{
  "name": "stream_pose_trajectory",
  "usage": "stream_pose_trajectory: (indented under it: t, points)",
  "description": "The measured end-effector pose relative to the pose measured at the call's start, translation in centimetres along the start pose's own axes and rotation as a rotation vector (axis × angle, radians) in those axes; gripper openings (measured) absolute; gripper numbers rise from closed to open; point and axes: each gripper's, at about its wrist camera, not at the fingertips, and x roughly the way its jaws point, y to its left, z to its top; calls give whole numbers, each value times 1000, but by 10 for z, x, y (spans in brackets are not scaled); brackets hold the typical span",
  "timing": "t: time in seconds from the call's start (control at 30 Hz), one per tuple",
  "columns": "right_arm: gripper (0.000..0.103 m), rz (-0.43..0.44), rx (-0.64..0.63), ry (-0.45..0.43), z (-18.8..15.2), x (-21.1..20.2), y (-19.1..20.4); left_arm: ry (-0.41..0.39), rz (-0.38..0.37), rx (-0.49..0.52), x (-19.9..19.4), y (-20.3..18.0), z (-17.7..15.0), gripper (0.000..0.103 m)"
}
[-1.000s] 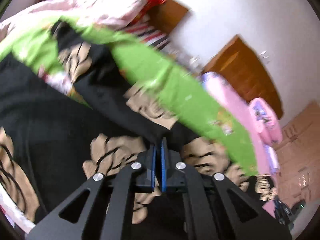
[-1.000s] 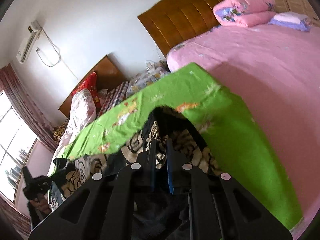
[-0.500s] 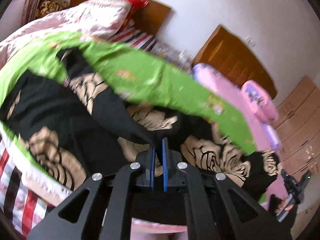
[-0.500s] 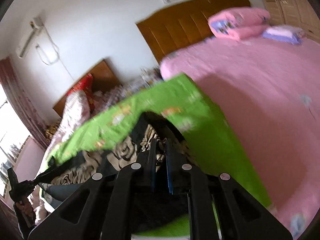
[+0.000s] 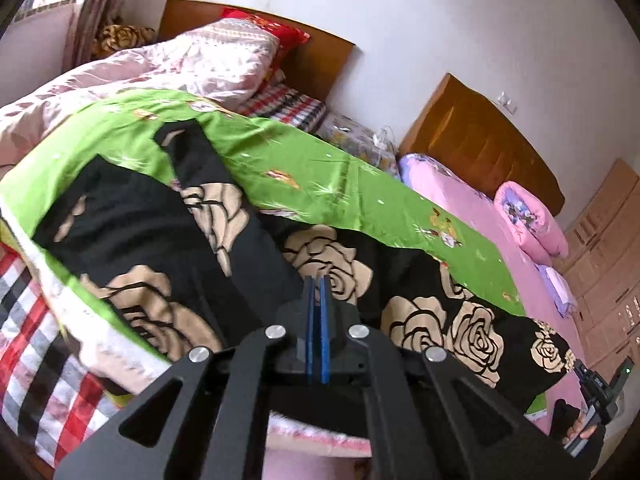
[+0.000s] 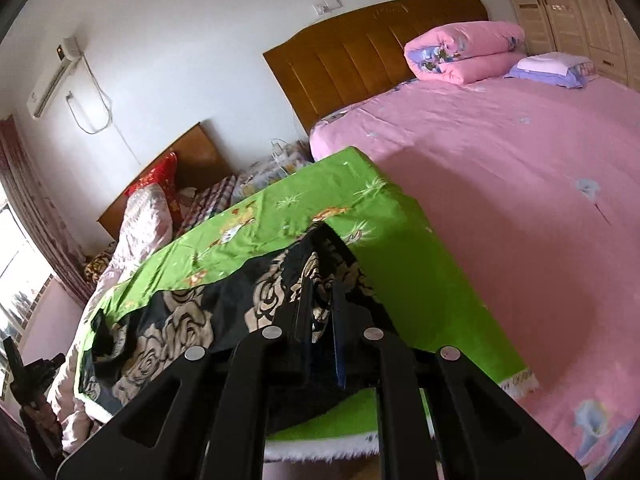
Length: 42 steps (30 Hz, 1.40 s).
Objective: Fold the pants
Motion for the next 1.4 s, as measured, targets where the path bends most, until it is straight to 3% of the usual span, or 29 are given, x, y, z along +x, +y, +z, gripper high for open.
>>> stream_pose_trajectory:
  t: [0.13, 0.2, 0.23, 0.27, 0.3, 0.33, 0.4, 0.57, 0.7, 0.8, 0.9, 1.07, 1.3, 1.33, 1.4]
  points:
    - [15, -48, 56, 116, -22, 32, -24, 93, 18, -12, 22, 12, -17, 4]
    - [20, -106, 75, 186, -35, 53, -39, 141, -4, 5, 34, 4, -30, 26]
    - [26, -116, 87, 181, -38, 54, -43, 149, -11, 14, 36, 0, -35, 32]
    - [46, -112, 106, 169, -40, 52, -47, 156, -20, 21, 38, -4, -39, 43]
    - [57, -120, 128, 167, -40, 48, -50, 160, -32, 23, 39, -8, -43, 52]
    - [73, -128, 135, 153, -39, 42, -51, 160, -40, 20, 40, -9, -45, 56]
    - [73, -122, 101, 105, -36, 28, -45, 164, -48, 10, 41, -11, -46, 58]
    - [73, -107, -142, -20, -30, 9, 4, 156, -70, -28, 41, -8, -49, 61]
    - [69, -68, -234, 51, -37, 39, 25, 147, -60, -30, 38, -10, -52, 69]
    - [68, -102, -169, 139, -47, 65, 8, 137, -22, -21, 33, -8, -54, 77]
    - [67, -72, -133, 118, -51, 61, -3, 133, -17, -39, 29, 1, -52, 79]
    - [68, -80, -131, 119, -50, 61, -5, 177, -127, -100, 38, 5, -49, 76]
    - [68, -76, -119, 119, -52, 64, -3, 209, -100, -156, 87, 2, -46, 67]
    - [68, -76, -119, 119, -52, 63, -5, 211, -107, -166, 94, 3, -45, 58]
    - [68, -76, -118, 118, -52, 63, -6, 231, -119, -157, 106, 1, -43, 9]
